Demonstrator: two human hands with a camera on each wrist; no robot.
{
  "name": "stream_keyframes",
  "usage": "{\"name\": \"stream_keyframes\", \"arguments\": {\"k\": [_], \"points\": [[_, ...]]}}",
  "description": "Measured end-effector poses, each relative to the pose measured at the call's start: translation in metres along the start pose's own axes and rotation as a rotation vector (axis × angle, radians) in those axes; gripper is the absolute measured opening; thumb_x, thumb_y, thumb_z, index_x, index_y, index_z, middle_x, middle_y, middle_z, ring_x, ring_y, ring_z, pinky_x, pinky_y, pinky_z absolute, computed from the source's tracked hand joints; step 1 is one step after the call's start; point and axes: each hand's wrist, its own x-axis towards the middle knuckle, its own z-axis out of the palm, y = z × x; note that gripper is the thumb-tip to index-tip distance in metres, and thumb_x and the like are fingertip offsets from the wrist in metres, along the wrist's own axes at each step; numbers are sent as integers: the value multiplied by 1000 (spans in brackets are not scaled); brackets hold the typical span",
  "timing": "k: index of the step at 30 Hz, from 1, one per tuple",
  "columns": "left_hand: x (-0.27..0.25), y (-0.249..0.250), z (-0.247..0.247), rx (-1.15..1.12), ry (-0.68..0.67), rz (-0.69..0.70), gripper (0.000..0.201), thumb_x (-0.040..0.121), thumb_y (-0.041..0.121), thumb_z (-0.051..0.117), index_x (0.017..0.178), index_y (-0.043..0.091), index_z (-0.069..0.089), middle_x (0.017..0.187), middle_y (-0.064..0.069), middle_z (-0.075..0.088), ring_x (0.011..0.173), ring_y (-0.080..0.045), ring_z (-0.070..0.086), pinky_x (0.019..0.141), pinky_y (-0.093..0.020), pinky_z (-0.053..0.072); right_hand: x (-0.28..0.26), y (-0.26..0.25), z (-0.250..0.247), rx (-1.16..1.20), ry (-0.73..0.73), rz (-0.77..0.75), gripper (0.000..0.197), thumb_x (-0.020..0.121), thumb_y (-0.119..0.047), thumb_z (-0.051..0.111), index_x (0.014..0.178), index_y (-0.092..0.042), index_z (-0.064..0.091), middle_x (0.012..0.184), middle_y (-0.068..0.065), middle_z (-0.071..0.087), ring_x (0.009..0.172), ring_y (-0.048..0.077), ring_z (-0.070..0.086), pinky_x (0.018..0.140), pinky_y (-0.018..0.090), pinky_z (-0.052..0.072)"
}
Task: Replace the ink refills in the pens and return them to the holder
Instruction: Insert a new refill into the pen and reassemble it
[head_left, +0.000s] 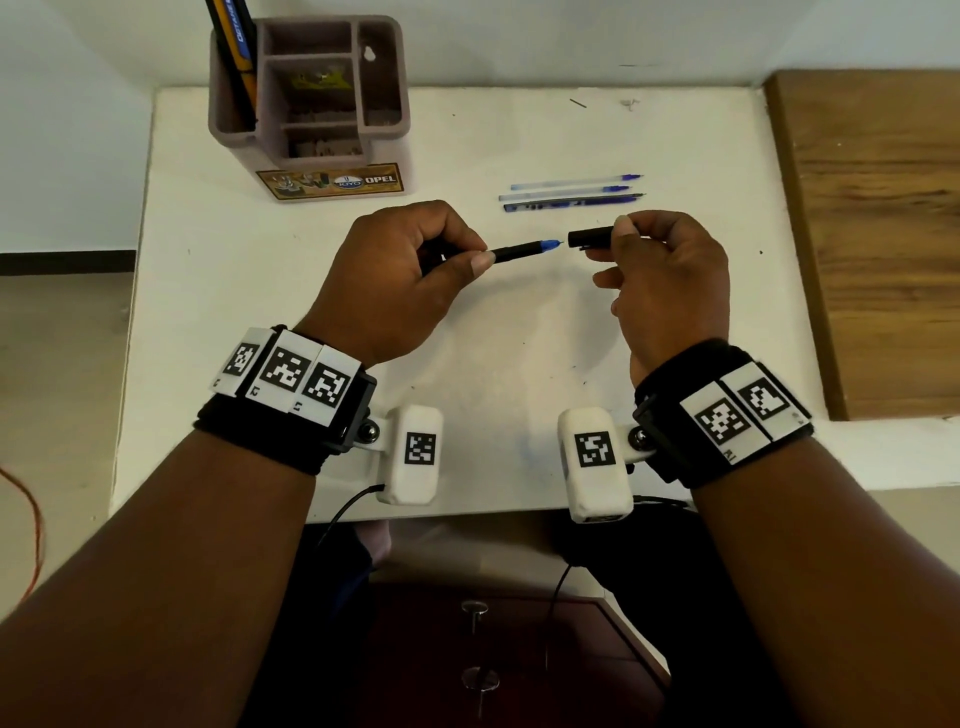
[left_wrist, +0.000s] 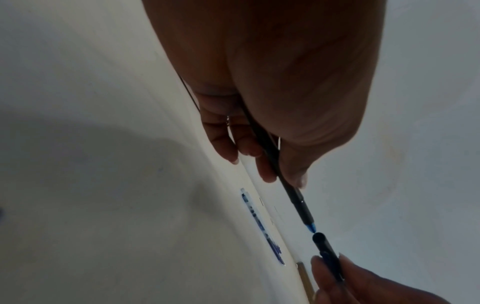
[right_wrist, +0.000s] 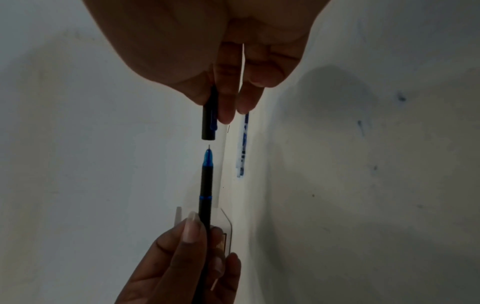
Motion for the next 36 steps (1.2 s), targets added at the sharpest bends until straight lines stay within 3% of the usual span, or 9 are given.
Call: {"name": "stream_keyframes", "arguments": {"k": [3,9,14,17,21,26,29,31,36], "points": [[1,0,0,-12,-1,3,10,91,34,69,92,25,72,70,19,60,64,1,54,59,-6,33,0,-1,-1,20,-22,4,15,99,-20,57,107,-11,64,88,-2,78,68,3,67,54,14,46],[-1,0,4,-50,-38,15,10,90,33,70,91,23,72,73,18,63,65,-2,55,60,-9,37,-13,0,6,55,-234,66,7,95,-17,66,96,-11,69,93,11,77,73,13,71,53,12,47],[-1,1,7,-124,-52,-6,9,89,30,71,92,22,73,80,11,69,70,-6,58,64,-14,43,-15,-1,5,86,-232,41,10,94,-15,68,95,-6,72,92,15,77,73,15,73,53,12,48],[-3,5,11,-174,-51,-18,6,89,25,71,93,21,73,85,4,72,74,-12,61,66,-16,45,-17,1,6,71,-223,31,12,94,-17,68,98,-6,71,88,11,78,74,16,75,55,11,48],[-3,8,8,-222,-33,-41,3,90,21,72,92,21,73,84,6,71,72,-4,59,66,-12,45,-21,-2,11,91,-191,1,14,96,-17,66,101,-5,69,89,11,77,77,19,76,55,11,48],[-3,19,-3,-224,49,-14,4,88,27,75,90,24,74,75,15,66,62,-6,55,60,-13,42,-27,-15,20,159,-75,-98,11,91,-17,71,100,-11,68,89,11,77,79,21,76,60,16,50],[-1,20,-28,-232,145,-41,10,85,35,76,88,25,74,80,16,70,62,-12,59,61,-17,47,-34,-29,25,179,14,-179,6,90,-15,73,94,-17,68,81,4,77,81,23,76,74,26,56],[2,14,-44,-249,217,-77,13,85,37,76,88,24,74,80,15,71,62,-11,59,61,-18,48,-40,-39,31,162,45,-250,7,88,-15,75,93,-18,70,77,-1,77,81,21,76,81,27,58],[7,-9,-81,-291,422,-190,16,86,40,75,82,25,73,68,18,66,62,4,59,62,-10,42,-48,-77,70,124,77,-428,7,88,-16,75,95,-16,72,83,5,77,74,13,74,70,21,56]]}}
